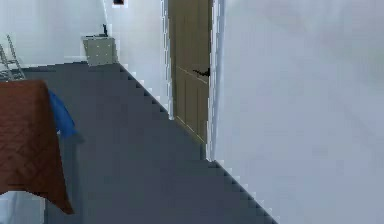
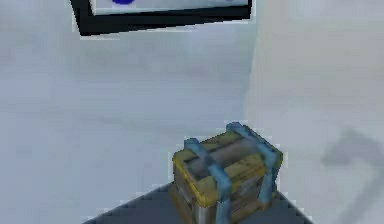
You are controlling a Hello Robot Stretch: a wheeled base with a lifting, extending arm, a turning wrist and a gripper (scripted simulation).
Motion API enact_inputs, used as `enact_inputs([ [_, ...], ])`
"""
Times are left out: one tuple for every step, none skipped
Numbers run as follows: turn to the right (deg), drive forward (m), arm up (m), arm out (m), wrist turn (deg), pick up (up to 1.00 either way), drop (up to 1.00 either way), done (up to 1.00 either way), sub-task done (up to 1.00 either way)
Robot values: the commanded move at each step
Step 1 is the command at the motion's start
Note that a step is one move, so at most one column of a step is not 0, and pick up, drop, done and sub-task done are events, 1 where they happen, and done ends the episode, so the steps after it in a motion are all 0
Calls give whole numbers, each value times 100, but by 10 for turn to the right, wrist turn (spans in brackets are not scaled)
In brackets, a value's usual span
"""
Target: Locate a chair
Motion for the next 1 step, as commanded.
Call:
enact_inputs([
  [-150,0,0,0,0,0,0,0,0],
])
